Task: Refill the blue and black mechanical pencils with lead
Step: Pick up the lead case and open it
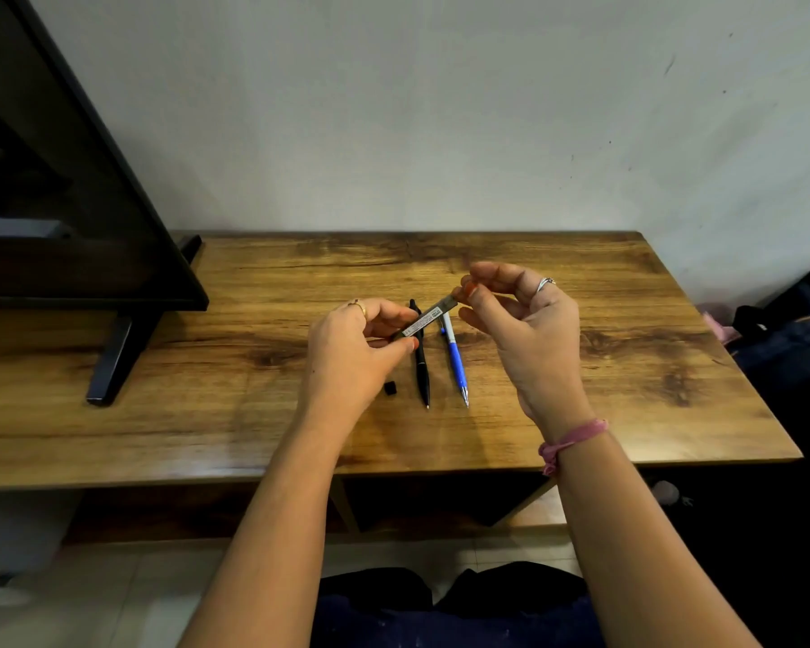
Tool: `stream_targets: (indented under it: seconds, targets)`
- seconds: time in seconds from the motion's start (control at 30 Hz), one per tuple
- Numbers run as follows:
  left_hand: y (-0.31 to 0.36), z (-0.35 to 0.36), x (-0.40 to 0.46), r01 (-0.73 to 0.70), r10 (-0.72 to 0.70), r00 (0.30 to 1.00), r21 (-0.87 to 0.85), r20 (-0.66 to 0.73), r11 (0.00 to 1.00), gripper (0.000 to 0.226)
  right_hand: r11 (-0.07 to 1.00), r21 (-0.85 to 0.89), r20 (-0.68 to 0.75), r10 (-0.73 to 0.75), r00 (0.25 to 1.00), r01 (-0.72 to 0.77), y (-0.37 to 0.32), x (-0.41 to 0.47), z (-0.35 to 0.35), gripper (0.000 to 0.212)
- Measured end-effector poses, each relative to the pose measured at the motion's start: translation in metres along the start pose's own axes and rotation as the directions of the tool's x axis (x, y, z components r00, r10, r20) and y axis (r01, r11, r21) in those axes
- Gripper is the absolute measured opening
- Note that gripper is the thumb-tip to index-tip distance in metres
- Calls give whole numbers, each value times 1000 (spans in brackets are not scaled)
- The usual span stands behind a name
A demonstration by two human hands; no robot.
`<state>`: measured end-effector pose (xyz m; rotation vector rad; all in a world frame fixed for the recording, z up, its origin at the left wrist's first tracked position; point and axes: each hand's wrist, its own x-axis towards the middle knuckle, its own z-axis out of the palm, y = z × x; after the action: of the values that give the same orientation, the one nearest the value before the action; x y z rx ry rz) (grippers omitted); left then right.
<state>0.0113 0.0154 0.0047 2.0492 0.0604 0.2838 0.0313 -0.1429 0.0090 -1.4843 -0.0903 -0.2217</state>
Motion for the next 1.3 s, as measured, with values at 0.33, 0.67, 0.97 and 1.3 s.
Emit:
stream_targets:
  seconds: [0.33,0.67,0.97,1.3]
  targets:
    - [0,-2,-1,31,-31,999,-22,26,999,37,995,97,-77,6,997,1,-3,2,-1,15]
    - [-6,-2,0,87,-87,996,-24,10,996,28,944,329,-186,77,980,-12,-6,9,-9,10]
    - [-23,-22,3,268,-262,963,107,-69,957,26,903,428,-188,131,973,-39,-4,11,-10,11]
    - [-33,-16,3,404,-431,902,315,16,859,22,899,426,-186,195,963,-100,-2,12,-8,11]
